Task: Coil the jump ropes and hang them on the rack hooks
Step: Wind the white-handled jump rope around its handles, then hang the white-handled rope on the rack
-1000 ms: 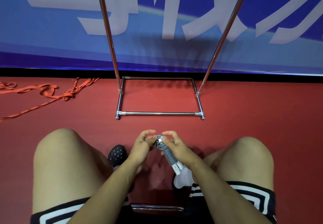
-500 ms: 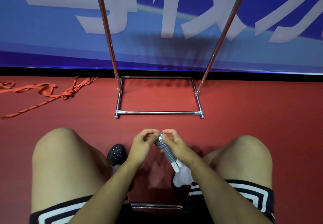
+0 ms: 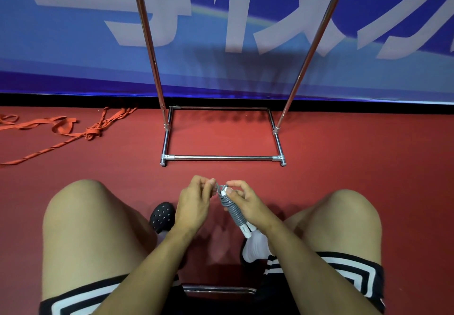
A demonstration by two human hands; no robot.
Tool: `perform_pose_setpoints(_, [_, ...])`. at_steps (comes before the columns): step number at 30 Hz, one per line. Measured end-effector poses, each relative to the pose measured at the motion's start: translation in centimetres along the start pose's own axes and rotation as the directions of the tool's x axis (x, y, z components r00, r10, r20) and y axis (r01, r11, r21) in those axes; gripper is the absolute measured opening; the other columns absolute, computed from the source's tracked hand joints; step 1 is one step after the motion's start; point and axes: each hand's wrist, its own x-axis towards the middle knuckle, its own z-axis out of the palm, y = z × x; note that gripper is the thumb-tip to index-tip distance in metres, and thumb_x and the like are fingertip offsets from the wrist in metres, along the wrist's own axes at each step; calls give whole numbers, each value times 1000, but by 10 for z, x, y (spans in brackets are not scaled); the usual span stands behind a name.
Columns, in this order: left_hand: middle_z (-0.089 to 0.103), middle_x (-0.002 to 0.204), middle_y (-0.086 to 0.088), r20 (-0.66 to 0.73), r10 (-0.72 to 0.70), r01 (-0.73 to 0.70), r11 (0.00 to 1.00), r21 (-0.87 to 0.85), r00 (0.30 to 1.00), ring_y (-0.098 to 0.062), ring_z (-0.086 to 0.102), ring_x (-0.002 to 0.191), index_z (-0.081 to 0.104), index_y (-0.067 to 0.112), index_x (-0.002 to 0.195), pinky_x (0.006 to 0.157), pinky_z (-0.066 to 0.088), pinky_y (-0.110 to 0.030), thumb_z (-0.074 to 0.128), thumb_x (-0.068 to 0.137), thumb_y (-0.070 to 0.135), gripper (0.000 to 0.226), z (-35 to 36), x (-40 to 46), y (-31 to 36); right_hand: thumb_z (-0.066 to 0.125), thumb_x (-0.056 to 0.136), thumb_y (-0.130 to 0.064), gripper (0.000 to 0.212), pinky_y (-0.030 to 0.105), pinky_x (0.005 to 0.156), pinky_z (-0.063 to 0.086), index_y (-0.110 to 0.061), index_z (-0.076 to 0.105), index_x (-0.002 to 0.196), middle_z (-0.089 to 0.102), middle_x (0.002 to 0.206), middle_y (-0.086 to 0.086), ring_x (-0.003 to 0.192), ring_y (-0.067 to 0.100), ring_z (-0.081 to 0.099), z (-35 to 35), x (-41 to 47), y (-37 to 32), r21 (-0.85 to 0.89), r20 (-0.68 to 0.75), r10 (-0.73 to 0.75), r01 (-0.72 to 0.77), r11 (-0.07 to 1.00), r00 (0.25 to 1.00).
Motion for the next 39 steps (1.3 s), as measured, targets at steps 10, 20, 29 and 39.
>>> perform_pose_setpoints(10, [75, 73, -4, 46, -26, 36, 972, -234, 999, -17, 75, 72, 58, 11, 87, 73, 63, -34, 62, 102, 25, 21, -2, 23, 45, 61, 96, -12, 27, 24, 88, 52, -16, 67, 122, 73, 109, 5, 98, 10, 67, -6, -4, -30, 112, -63, -138, 144, 983, 988])
perform_pose_setpoints(20, [76, 72, 0, 106, 229, -216, 968, -126, 968, -16, 76, 70, 59, 20, 80, 78, 62, -45, 69, 93, 42, 27, -21, 49, 172, 73, 93, -9, 11, 25, 80, 53, -17, 76, 86, 76, 83, -4, 80, 7, 66, -26, -15, -148, -7, -366, -422, 452, 892, 829])
perform_pose_setpoints(29, [74, 78, 0, 79, 340, -296, 894, -336, 937, -7, 67, 67, 68, 10, 89, 71, 58, -29, 60, 103, 30, 26, -45, 52, 304, 75, 92, -13, 7, 30, 70, 54, -9, 78, 87, 75, 79, 3, 74, 14, 65, -45, -52, -281, 183, -504, -433, 582, 792, 747])
perform_pose_setpoints(39, [75, 101, -16, 9, 409, -337, 764, -550, 913, -14, 71, 88, 73, 4, 103, 80, 63, -33, 68, 99, 27, 24, -40, 73, 415, 74, 94, -19, 15, 43, 76, 63, -4, 76, 95, 76, 83, 9, 74, 21, 71, -76, -65, -402, 180, -561, -474, 659, 730, 679])
